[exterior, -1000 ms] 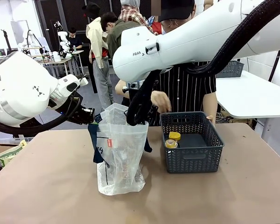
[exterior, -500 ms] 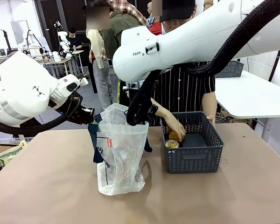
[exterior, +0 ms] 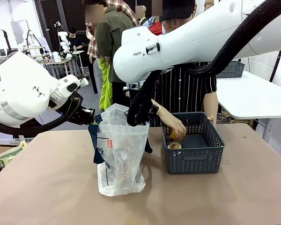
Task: Transfer purchased items from the store into the shopping bag.
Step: Move the Reusable shopping bag to the right side of the table.
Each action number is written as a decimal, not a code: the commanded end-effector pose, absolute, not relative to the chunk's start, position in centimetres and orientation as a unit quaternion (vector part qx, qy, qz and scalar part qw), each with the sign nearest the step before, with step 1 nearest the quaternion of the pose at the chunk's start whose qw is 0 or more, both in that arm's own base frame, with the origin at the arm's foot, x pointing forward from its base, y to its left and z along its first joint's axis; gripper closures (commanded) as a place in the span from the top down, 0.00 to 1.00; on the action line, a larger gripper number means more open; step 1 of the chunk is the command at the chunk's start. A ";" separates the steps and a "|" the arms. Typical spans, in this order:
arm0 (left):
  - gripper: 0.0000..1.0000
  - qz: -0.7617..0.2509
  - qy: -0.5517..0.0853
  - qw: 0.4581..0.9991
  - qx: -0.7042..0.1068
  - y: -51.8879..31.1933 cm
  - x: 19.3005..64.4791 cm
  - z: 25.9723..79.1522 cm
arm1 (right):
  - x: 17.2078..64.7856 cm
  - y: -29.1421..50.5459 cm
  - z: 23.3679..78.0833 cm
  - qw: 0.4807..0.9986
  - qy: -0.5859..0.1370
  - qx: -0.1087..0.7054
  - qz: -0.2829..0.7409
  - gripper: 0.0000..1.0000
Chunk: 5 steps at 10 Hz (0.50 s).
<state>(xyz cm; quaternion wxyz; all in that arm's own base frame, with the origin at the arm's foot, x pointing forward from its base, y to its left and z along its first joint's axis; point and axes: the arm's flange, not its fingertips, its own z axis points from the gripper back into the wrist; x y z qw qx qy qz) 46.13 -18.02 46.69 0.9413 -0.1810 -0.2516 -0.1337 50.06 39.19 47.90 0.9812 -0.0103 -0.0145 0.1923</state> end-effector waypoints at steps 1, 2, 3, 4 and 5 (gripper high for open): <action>0.00 -0.129 -0.252 0.940 -0.190 -17.8 46.2 46.7 | 49.9 38.9 48.0 0.981 -0.015 -0.011 0.193 0.00; 0.00 -0.129 -0.252 0.940 -0.190 -17.8 46.2 46.7 | 49.9 38.9 48.0 0.981 -0.015 -0.011 0.193 0.00; 0.00 -0.129 -0.252 0.940 -0.190 -17.8 46.2 46.7 | 49.9 38.9 48.0 0.981 -0.015 -0.011 0.193 0.00; 0.00 -0.129 -0.252 0.940 -0.190 -17.8 46.2 46.7 | 49.9 38.9 48.0 0.981 -0.015 -0.011 0.193 0.00; 0.00 -0.129 -0.252 0.940 -0.190 -17.8 46.2 46.7 | 49.9 38.9 48.0 0.981 -0.015 -0.011 0.193 0.00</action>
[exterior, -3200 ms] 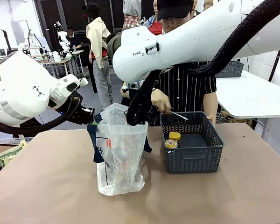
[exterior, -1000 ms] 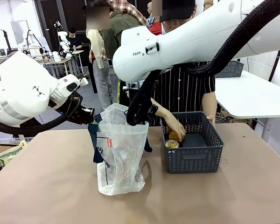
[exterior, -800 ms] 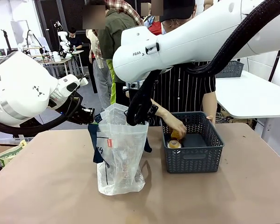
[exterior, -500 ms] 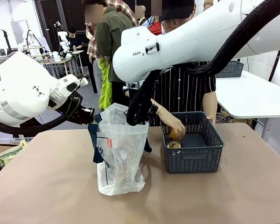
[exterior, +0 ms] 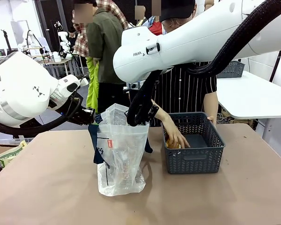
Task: Transfer purchased items from the store into the shopping bag.
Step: Move the Reusable shopping bag to the right side of the table.
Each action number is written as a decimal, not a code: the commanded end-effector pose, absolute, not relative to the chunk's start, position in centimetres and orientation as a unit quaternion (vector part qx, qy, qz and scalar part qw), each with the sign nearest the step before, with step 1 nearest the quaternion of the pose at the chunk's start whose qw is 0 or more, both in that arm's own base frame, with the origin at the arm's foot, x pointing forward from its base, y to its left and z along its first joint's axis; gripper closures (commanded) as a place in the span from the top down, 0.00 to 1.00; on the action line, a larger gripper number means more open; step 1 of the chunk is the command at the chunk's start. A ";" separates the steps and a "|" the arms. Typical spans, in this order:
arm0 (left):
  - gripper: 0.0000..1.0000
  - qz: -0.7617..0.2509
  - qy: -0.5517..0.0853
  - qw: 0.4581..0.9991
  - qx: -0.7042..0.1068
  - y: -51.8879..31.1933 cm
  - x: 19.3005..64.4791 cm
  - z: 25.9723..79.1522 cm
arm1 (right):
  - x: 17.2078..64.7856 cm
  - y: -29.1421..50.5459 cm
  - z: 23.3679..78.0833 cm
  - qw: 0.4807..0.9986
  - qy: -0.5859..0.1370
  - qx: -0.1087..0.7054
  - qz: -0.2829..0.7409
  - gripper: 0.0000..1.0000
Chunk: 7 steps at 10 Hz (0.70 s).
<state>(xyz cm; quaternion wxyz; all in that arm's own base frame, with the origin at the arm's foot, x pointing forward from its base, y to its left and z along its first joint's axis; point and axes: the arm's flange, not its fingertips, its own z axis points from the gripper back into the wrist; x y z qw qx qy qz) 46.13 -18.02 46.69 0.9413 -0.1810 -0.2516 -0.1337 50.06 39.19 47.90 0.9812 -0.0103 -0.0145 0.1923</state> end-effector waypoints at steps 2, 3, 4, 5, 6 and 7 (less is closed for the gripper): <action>0.00 -0.129 -0.252 0.940 -0.190 -17.8 46.2 46.7 | 49.9 38.9 48.0 0.981 -0.015 -0.011 0.193 0.00; 0.00 -0.129 -0.252 0.940 -0.190 -17.8 46.2 46.7 | 49.9 38.9 48.0 0.981 -0.015 -0.011 0.193 0.00; 0.00 -0.129 -0.252 0.940 -0.190 -17.8 46.2 46.7 | 49.9 38.9 48.0 0.981 -0.015 -0.011 0.193 0.00; 0.00 -0.129 -0.252 0.940 -0.190 -17.8 46.2 46.7 | 49.9 38.9 48.0 0.981 -0.015 -0.011 0.193 0.00; 0.00 -0.129 -0.252 0.940 -0.190 -17.8 46.2 46.7 | 49.9 38.9 48.0 0.981 -0.015 -0.011 0.193 0.00; 0.00 -0.129 -0.252 0.940 -0.190 -17.8 46.2 46.7 | 49.9 38.9 48.0 0.981 -0.015 -0.011 0.193 0.00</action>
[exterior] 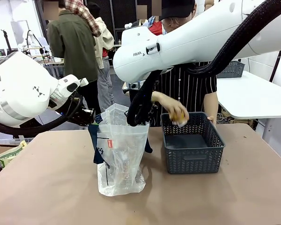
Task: Transfer purchased items from the store into the shopping bag.
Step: Move the Reusable shopping bag to the right side of the table.
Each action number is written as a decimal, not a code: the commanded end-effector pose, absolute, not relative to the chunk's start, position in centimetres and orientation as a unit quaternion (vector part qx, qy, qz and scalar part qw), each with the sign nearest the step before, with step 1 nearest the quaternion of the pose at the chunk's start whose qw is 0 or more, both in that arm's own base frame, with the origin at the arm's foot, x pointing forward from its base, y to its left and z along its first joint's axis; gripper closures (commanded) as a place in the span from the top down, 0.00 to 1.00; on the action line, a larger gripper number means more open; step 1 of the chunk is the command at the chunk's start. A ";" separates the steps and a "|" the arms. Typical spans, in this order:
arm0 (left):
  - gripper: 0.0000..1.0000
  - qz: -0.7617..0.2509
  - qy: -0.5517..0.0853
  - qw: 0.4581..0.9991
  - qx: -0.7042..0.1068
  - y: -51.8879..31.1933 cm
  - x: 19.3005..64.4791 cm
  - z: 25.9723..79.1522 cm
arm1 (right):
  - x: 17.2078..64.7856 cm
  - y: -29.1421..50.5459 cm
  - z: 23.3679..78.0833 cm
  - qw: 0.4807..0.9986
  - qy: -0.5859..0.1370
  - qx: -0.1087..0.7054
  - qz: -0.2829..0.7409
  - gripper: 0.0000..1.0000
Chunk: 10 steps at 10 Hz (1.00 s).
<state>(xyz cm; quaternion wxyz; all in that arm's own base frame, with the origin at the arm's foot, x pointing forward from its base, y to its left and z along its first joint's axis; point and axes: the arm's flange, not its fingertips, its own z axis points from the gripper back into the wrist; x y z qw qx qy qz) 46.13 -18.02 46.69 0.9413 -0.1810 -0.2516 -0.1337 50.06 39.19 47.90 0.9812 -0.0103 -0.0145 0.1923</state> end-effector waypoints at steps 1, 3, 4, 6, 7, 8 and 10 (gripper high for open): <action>0.00 -0.129 -0.252 0.940 -0.190 -17.8 46.2 46.7 | 49.9 38.9 48.0 0.981 -0.015 -0.011 0.193 0.00; 0.00 -0.129 -0.252 0.940 -0.190 -17.8 46.2 46.7 | 49.9 38.9 48.0 0.981 -0.015 -0.011 0.193 0.00; 0.00 -0.129 -0.252 0.940 -0.190 -17.8 46.2 46.7 | 49.9 38.9 48.0 0.981 -0.015 -0.011 0.193 0.00; 0.00 -0.129 -0.252 0.940 -0.190 -17.8 46.2 46.7 | 49.9 38.9 48.0 0.981 -0.015 -0.011 0.193 0.00; 0.00 -0.129 -0.252 0.940 -0.190 -17.8 46.2 46.7 | 49.9 38.9 48.0 0.981 -0.015 -0.011 0.193 0.00; 0.00 -0.129 -0.252 0.940 -0.190 -17.8 46.2 46.7 | 49.9 38.9 48.0 0.981 -0.015 -0.011 0.193 0.00; 0.00 -0.129 -0.252 0.940 -0.190 -17.8 46.2 46.7 | 49.9 38.9 48.0 0.981 -0.015 -0.011 0.193 0.00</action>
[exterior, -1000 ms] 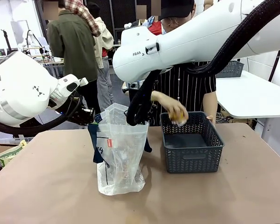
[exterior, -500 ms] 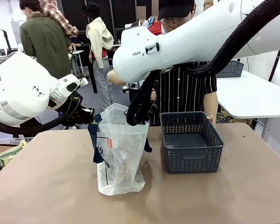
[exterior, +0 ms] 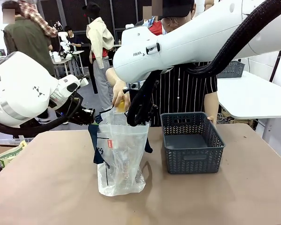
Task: Transfer purchased items from the store into the shopping bag.
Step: Move the Reusable shopping bag to the right side of the table.
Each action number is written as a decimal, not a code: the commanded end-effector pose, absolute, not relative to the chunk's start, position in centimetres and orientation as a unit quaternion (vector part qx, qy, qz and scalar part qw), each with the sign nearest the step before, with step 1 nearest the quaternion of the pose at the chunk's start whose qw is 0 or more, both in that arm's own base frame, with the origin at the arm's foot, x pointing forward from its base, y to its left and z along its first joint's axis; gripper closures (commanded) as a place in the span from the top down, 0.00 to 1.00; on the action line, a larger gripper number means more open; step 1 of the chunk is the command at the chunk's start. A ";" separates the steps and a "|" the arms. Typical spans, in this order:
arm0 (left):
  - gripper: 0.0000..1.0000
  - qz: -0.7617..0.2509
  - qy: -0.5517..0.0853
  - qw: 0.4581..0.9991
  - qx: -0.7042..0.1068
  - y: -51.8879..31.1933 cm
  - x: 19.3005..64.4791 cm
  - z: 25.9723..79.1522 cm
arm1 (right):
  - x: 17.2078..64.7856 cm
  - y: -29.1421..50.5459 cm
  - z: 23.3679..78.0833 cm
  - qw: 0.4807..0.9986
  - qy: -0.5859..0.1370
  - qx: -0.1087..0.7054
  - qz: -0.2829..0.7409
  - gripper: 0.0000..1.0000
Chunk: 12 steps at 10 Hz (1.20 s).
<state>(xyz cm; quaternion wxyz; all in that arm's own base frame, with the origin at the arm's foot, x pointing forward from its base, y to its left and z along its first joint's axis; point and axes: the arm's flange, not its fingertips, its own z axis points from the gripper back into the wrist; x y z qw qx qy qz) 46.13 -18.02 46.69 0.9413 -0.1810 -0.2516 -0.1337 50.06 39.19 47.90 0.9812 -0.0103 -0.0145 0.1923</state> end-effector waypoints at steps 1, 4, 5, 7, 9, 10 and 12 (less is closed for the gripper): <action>0.00 -0.129 -0.252 0.940 -0.190 -17.8 46.2 46.7 | 49.9 38.9 48.0 0.981 -0.015 -0.011 0.193 0.00; 0.00 -0.129 -0.252 0.940 -0.190 -17.8 46.2 46.7 | 49.9 38.9 48.0 0.981 -0.015 -0.011 0.193 0.00; 0.00 -0.129 -0.252 0.940 -0.190 -17.8 46.2 46.7 | 49.9 38.9 48.0 0.981 -0.015 -0.011 0.193 0.00; 0.00 -0.129 -0.252 0.940 -0.190 -17.8 46.2 46.7 | 49.9 38.9 48.0 0.981 -0.015 -0.011 0.193 0.00; 0.00 -0.129 -0.252 0.940 -0.190 -17.8 46.2 46.7 | 49.9 38.9 48.0 0.981 -0.015 -0.011 0.193 0.00; 0.00 -0.129 -0.252 0.940 -0.190 -17.8 46.2 46.7 | 49.9 38.9 48.0 0.981 -0.015 -0.011 0.193 0.00; 0.00 -0.129 -0.252 0.940 -0.190 -17.8 46.2 46.7 | 49.9 38.9 48.0 0.981 -0.015 -0.011 0.193 0.00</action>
